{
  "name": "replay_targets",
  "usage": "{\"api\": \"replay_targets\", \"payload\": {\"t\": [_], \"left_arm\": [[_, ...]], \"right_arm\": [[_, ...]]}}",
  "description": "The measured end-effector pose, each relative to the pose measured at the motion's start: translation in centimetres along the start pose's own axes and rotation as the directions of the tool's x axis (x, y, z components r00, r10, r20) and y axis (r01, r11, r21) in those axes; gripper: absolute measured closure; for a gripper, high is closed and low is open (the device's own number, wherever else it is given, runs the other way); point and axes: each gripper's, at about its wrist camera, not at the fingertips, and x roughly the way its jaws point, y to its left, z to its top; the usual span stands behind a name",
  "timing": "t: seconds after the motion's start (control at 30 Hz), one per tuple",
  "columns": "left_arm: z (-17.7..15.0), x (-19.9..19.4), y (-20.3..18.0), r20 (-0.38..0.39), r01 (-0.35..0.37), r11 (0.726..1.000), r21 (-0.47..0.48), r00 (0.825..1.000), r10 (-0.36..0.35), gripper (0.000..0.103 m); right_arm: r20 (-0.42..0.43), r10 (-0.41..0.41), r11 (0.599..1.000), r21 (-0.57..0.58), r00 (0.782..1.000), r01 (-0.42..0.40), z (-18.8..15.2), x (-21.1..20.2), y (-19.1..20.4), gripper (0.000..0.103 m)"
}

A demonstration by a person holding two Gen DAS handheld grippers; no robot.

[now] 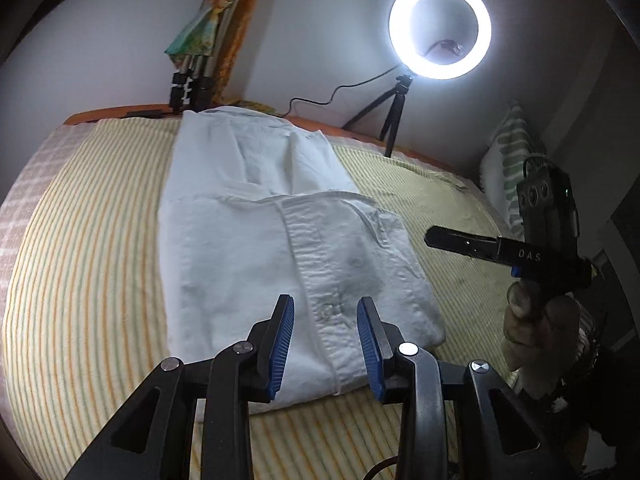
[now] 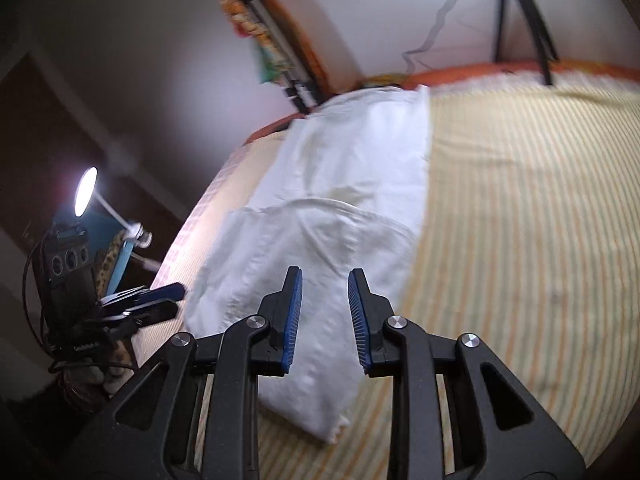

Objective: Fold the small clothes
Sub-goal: 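Open both grippers and smooth the folded shirt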

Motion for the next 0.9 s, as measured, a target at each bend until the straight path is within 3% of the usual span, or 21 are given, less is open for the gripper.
{"api": "replay_targets", "payload": {"t": [0.1,0.2,0.3,0.33,0.43,0.5,0.57,0.63,0.9], "left_arm": [[0.6,2.7,-0.7,-0.029,-0.018,1.0,0.024,0.999,0.019,0.072],[0.8,4.9,-0.3,-0.041,-0.106,0.993,0.06,0.993,0.108,0.072],[0.7,6.3,1.8,-0.058,-0.159,0.987,0.024,0.985,0.16,0.071],[0.6,6.3,2.7,-0.059,-0.159,0.987,0.001,0.986,0.159,0.071],[1.1,5.5,3.9,-0.048,-0.192,0.981,-0.005,0.98,0.192,0.072],[1.9,4.5,4.8,-0.029,-0.201,0.979,-0.015,0.979,0.201,0.071],[3.2,3.7,5.9,-0.006,-0.204,0.978,-0.033,0.979,0.204,0.068],[4.6,3.4,7.0,0.011,-0.211,0.976,-0.051,0.977,0.212,0.06],[9.9,6.0,12.3,-0.005,-0.116,0.976,-0.183,0.993,0.118,0.051]], "right_arm": [[-0.067,-0.021,0.995,-0.098,0.998,0.014,0.8,2.7,1.7,0.077],[-0.115,-0.09,0.985,-0.156,0.989,0.071,1.3,5.6,1.9,0.077],[-0.151,-0.183,0.97,-0.189,0.971,0.154,1.7,7.8,0.6,0.078],[-0.147,-0.178,0.971,-0.185,0.973,0.149,1.9,7.8,0.1,0.078],[-0.105,-0.162,0.98,-0.135,0.981,0.147,3.5,6.5,-1.1,0.077],[-0.061,-0.132,0.987,-0.102,0.989,0.125,4.8,5.2,-2.1,0.066],[-0.013,-0.156,0.985,-0.079,0.988,0.154,6.0,4.3,-3.2,0.05],[0.008,-0.148,0.988,-0.042,0.989,0.148,7.3,4.0,-4.6,0.05],[0.014,-0.092,0.986,0.138,0.996,0.089,11.6,6.8,-10.5,0.05]]}}
